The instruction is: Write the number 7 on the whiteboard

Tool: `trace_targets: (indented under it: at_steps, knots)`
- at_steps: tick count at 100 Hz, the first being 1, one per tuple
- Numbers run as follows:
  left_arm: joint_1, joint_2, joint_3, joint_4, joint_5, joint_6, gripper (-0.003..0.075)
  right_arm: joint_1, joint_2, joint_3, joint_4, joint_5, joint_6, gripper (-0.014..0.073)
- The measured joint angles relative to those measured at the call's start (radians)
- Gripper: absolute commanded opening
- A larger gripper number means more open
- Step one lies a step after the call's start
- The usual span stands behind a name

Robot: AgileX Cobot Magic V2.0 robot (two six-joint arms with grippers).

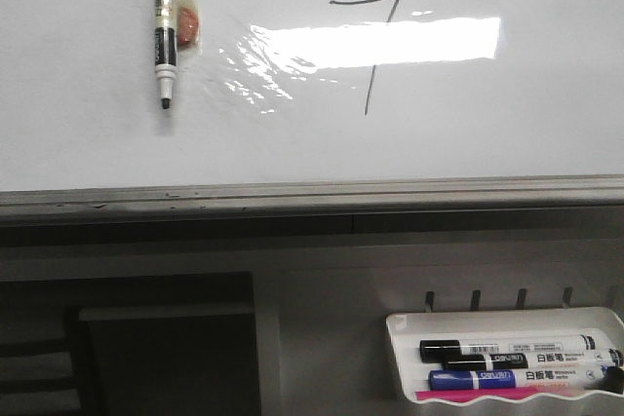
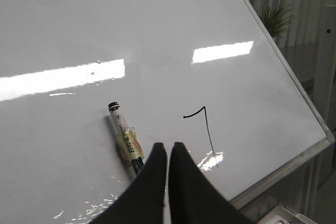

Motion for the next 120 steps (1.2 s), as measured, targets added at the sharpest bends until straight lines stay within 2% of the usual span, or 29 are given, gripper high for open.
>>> trace_targets:
  at_steps: [13, 30, 120]
  knots:
    - [0.000, -0.113, 0.058, 0.000, -0.029, 0.000, -0.0020, 0.000, -0.089, 0.058, 0.027, -0.084, 0.000, -0.0064]
    - [0.000, -0.155, 0.073, 0.000, -0.058, 0.000, -0.0020, 0.000, -0.112, 0.069, 0.045, -0.180, 0.002, -0.0064]
    - [0.000, -0.155, 0.076, -0.003, -0.070, 0.000, -0.0020, 0.000, -0.112, 0.069, 0.051, -0.187, -0.002, -0.0064]
